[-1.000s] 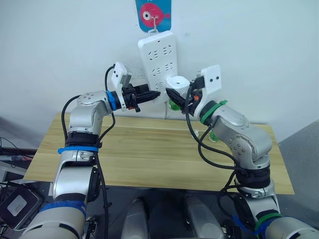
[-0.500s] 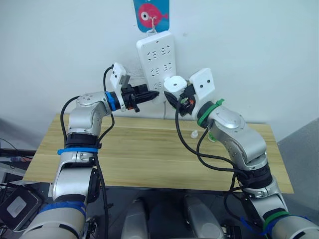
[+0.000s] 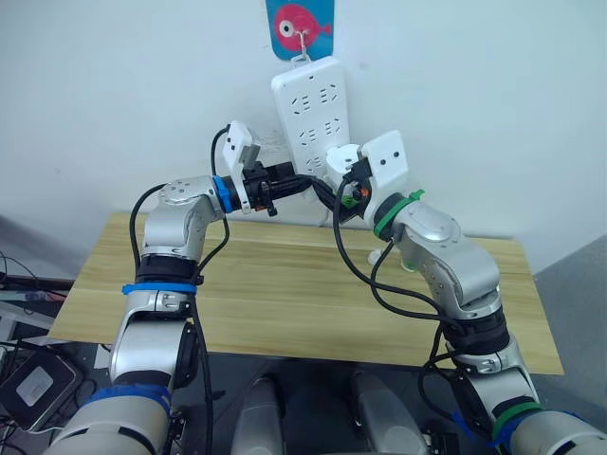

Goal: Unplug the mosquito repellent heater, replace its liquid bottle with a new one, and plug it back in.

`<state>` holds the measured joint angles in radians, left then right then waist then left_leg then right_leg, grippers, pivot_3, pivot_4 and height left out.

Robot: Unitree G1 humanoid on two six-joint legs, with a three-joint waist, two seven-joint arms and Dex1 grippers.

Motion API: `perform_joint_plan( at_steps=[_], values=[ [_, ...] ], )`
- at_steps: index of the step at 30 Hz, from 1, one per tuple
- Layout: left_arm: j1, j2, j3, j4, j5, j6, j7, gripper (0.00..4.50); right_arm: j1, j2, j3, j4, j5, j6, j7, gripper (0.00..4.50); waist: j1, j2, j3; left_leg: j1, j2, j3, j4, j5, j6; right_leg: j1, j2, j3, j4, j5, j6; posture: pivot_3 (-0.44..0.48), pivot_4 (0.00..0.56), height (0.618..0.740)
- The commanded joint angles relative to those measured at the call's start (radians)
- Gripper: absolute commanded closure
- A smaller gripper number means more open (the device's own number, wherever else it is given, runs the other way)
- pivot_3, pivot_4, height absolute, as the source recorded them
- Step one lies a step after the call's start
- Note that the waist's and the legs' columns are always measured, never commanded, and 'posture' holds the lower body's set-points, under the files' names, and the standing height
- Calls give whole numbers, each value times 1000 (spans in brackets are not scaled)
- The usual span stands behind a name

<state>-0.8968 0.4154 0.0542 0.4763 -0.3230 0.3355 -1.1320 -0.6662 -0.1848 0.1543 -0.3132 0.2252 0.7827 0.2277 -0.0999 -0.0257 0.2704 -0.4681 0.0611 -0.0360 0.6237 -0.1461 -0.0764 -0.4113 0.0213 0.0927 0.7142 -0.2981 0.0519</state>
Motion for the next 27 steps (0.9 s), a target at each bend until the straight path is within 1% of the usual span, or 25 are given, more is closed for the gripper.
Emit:
perform_joint_plan(
  at_steps=[1, 3, 6, 8, 10, 12, 15, 16, 18, 20, 22, 23, 25, 26, 27],
  values=[
    [15, 5, -23, -39, -9, -20, -36, 3194, 73, -66, -42, -147, 26, 37, 43, 43, 8, 0, 0, 0, 0, 0, -1, 0, 0, 0, 0, 0, -1, 0, 0, -111, 191, 740],
    [18, 11, -24, -37, -10, -23, -37, 3194, 113, -105, -61, -219, 49, 73, 66, 43, 11, 0, 0, 0, 0, 0, -2, -1, 0, 0, 0, 0, -3, -1, 0, -119, 193, 740],
    [15, 18, -22, -24, -10, -28, -38, 3194, 142, -132, -104, -323, 131, 156, 97, 43, 7, 0, 0, 0, 0, 0, -3, -1, 0, 0, 0, 0, -2, -1, -1, -129, 196, 740],
    [10, 23, -15, -12, -12, -34, -35, 2480, 155, -139, -125, -369, 169, 192, 108, 0, 3, 0, 0, 1, 1, 0, -2, 0, 0, 0, 1, 0, 0, -1, -1, -134, 198, 740],
    [8, 33, -8, -8, -18, -31, -40, 2005, 172, -146, -138, -390, 185, 201, 110, 0, 2, 0, 0, 1, 1, 0, -2, 0, 0, 0, 1, 0, 1, -1, -1, -137, 199, 740],
    [19, 56, 1, -23, -23, -20, -48, 1348, 199, -152, -140, -392, 196, 189, 120, 0, 1, 0, 0, 1, 1, 0, 0, 0, 0, 1, 1, 0, 1, -1, -1, -136, 204, 740],
    [52, 104, 18, -55, -15, -19, -30, 362, 208, -124, -133, -364, 217, 157, 121, 634, -7, 0, 0, 1, 1, 0, 1, 0, 0, 1, 1, 1, 1, -1, -1, -127, 207, 740],
    [71, 133, 23, -75, -18, -9, -36, 28, 208, -111, -124, -348, 216, 142, 121, 987, -10, 0, 0, 1, 1, 0, 1, 0, 0, 1, 1, 1, 1, -1, -1, -119, 208, 740],
    [118, 197, 32, -130, -30, 27, -61, 0, 214, -98, -101, -322, 213, 115, 133, 1728, -15, 0, 0, 2, 1, 0, 1, 0, 0, 1, 1, 1, 2, -1, -1, -100, 211, 740],
    [151, 240, 34, -177, -47, 63, -76, 0, 215, -92, -87, -308, 219, 96, 152, 2472, -16, 0, 0, 2, 2, 0, 0, 0, 0, 1, 2, 1, 2, -1, -1, -83, 214, 740],
    [199, 283, 39, -276, -89, 135, -97, 0, 205, -68, -71, -285, 251, 82, 185, 3164, -12, 0, 0, 2, 2, -1, 0, 0, 0, 1, 2, 0, 2, -1, -1, -72, 216, 740],
    [229, 301, 44, -337, -117, 177, -102, 0, 203, -56, -62, -276, 268, 77, 202, 3597, -10, 0, 0, 2, 2, -1, 0, 0, 0, 1, 2, 0, 2, -1, -1, -69, 216, 740],
    [271, 321, 52, -424, -158, 232, -100, 0, 205, -45, -55, -266, 283, 70, 217, 4341, -6, 0, 0, 2, 2, -1, 0, 0, 0, 1, 1, 0, 2, -1, -1, -64, 214, 740],
    [300, 326, 61, -474, -177, 250, -89, 0, 203, -41, -44, -252, 278, 57, 225, 4456, -1, 0, 0, 2, 2, -1, 0, 0, 0, 1, 1, 0, 2, -1, -1, -58, 212, 740],
    [328, 327, 70, -524, -195, 268, -73, 0, 194, -40, -26, -228, 267, 35, 240, 4456, 6, 0, 0, 2, 1, -1, 0, 0, 0, 1, 1, 0, 2, -1, -1, -54, 212, 740]
  ],
)
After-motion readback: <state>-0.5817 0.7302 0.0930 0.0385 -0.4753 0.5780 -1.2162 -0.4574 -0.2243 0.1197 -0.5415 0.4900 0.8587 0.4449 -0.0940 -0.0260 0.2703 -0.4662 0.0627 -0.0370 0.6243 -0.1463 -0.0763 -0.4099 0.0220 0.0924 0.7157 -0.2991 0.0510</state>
